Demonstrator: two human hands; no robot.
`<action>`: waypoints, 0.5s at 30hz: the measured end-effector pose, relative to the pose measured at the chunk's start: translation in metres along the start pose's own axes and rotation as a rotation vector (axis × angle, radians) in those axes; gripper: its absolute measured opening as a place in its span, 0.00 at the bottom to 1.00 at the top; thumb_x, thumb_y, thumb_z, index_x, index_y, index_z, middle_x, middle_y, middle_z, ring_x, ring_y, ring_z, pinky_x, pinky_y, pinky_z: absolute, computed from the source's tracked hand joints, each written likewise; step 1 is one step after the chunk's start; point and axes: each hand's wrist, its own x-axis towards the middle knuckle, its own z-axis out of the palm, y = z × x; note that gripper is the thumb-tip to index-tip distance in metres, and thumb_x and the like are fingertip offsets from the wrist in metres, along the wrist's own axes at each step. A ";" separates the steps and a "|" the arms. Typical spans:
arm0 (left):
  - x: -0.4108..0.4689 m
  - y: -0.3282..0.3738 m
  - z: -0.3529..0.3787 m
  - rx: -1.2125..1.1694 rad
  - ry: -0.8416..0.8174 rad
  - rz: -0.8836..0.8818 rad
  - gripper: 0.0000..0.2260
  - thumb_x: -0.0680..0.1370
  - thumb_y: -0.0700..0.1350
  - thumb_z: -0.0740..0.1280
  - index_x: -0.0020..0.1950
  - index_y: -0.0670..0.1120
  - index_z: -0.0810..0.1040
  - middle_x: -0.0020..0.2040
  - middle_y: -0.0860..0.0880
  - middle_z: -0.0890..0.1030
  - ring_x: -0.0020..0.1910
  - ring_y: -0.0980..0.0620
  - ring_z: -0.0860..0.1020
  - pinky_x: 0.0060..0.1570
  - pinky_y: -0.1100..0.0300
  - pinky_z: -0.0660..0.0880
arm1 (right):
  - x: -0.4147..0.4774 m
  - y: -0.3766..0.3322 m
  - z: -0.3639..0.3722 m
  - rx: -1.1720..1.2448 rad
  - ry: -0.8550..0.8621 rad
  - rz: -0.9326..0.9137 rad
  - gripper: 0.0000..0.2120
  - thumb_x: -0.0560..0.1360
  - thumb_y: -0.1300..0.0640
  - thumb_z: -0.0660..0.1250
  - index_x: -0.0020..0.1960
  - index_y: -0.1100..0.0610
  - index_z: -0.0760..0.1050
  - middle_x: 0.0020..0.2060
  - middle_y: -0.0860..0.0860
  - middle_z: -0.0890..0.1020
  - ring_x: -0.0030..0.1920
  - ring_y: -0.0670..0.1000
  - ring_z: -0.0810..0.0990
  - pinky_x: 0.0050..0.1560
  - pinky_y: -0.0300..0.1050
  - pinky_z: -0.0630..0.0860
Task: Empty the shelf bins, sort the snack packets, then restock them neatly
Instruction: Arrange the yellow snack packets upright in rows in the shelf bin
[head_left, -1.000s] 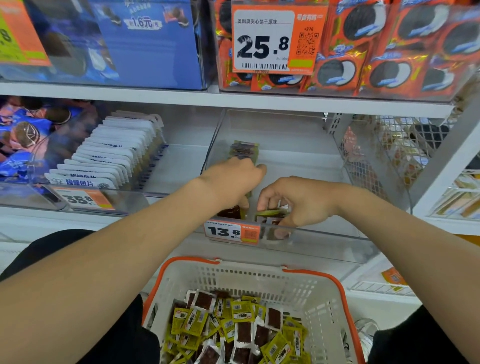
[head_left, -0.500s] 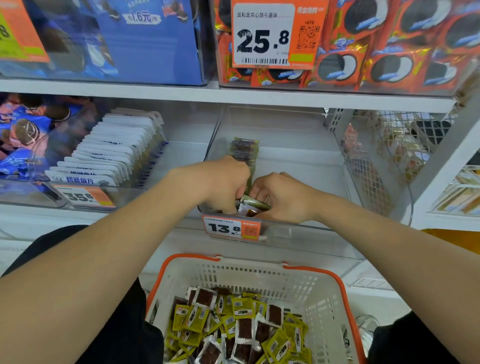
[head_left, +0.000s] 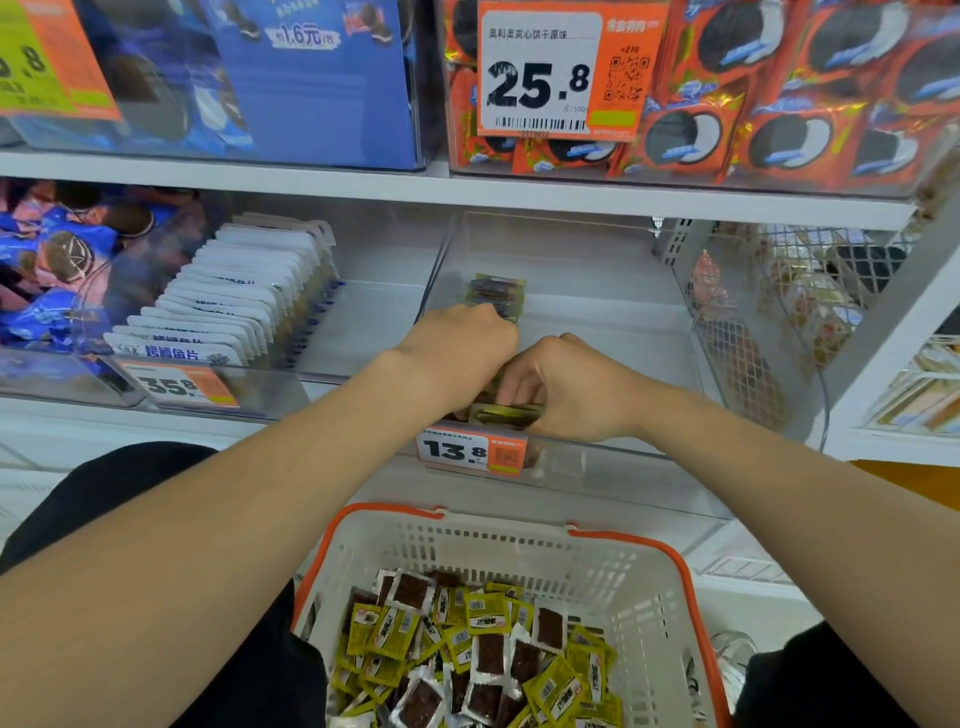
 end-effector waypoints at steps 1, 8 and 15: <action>0.000 0.000 -0.001 0.051 0.014 -0.003 0.14 0.75 0.32 0.70 0.43 0.48 0.68 0.45 0.44 0.75 0.47 0.38 0.78 0.41 0.49 0.70 | 0.003 -0.003 0.005 -0.003 0.023 -0.008 0.11 0.68 0.52 0.83 0.47 0.52 0.86 0.39 0.44 0.87 0.41 0.42 0.84 0.47 0.39 0.80; -0.012 -0.029 -0.005 0.016 0.196 0.012 0.17 0.70 0.52 0.81 0.55 0.54 0.81 0.57 0.49 0.75 0.61 0.43 0.69 0.56 0.48 0.67 | 0.003 -0.016 0.000 -0.039 -0.063 0.404 0.27 0.66 0.34 0.80 0.51 0.55 0.82 0.36 0.46 0.84 0.45 0.49 0.84 0.47 0.41 0.78; -0.027 -0.035 0.006 -0.334 0.205 -0.296 0.22 0.77 0.31 0.65 0.70 0.39 0.65 0.61 0.35 0.67 0.33 0.38 0.69 0.43 0.36 0.75 | -0.001 -0.025 -0.003 0.489 -0.150 0.615 0.26 0.70 0.47 0.82 0.54 0.68 0.82 0.41 0.59 0.88 0.46 0.57 0.89 0.51 0.50 0.85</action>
